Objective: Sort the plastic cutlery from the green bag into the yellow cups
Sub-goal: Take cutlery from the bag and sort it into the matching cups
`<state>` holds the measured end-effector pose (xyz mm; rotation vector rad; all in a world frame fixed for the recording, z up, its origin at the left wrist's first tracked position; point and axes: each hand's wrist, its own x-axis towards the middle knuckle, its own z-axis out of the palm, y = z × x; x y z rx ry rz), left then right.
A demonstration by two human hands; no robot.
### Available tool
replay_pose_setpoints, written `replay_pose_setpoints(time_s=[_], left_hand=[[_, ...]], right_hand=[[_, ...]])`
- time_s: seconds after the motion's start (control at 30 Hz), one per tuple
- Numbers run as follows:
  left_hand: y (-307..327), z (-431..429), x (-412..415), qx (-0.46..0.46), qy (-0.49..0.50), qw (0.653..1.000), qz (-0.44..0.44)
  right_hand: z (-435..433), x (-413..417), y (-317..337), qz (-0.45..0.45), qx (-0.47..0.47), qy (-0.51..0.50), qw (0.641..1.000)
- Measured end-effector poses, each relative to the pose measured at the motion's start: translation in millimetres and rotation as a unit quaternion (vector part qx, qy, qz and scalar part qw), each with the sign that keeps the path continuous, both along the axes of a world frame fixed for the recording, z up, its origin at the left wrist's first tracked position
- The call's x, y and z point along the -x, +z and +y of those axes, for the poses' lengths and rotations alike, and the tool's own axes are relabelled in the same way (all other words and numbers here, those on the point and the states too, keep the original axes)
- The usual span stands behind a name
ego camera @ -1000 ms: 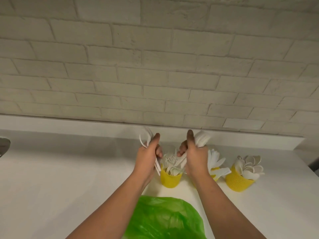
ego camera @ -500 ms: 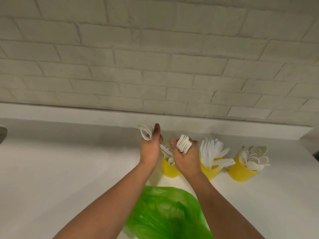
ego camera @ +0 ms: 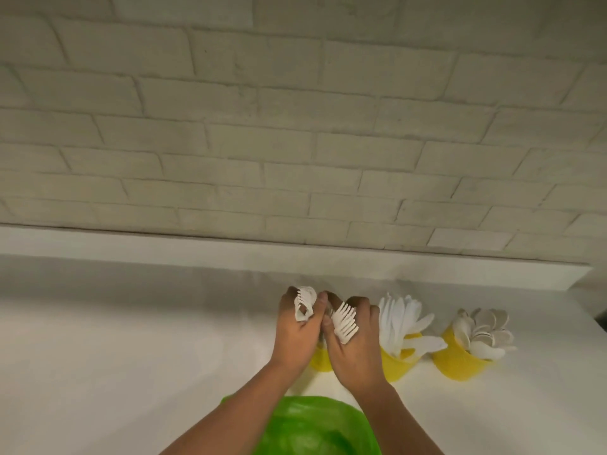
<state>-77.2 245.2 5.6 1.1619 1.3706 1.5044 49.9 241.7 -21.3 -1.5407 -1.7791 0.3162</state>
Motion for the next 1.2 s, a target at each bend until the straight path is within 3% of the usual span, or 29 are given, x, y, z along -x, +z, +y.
replay_pose_setpoints(time_s=[0.13,0.23,0.33,0.53,0.7,0.8,0.9,0.97,1.1,1.2], left_hand=[[-8,7,-1,-0.009,0.0,0.999,0.052],[-4,9,-2,-0.01,0.004,1.0,0.02],[2,14,-7,-0.002,0.013,0.999,-0.04],[-13,14,-11,0.005,0.006,1.0,0.014],[-12,12,-19,0.009,-0.005,1.0,0.021],[-11,21,-21,0.03,0.035,0.998,-0.045],[-14,27,-18,0.044,0.043,0.996,-0.062],[-14,26,-17,0.032,0.047,0.998,-0.033],[-21,19,-16,-0.03,0.007,0.993,0.112],[-28,17,-13,-0.035,0.014,0.994,0.103]], right_hand=[[-4,3,16,0.039,-0.024,0.043,0.998],[-6,-3,24,0.108,-0.021,0.045,0.993],[-5,-8,27,0.089,-0.042,0.063,0.993],[-9,-20,33,0.072,-0.042,0.132,0.988],[-12,-15,37,0.129,-0.033,0.087,0.987],[-6,-11,39,0.109,-0.066,0.065,0.99],[-1,-12,41,0.087,-0.033,0.062,0.994],[1,-13,38,0.093,0.007,0.062,0.994],[0,-13,32,0.122,0.039,0.075,0.989],[0,-11,41,0.152,0.05,0.063,0.985]])
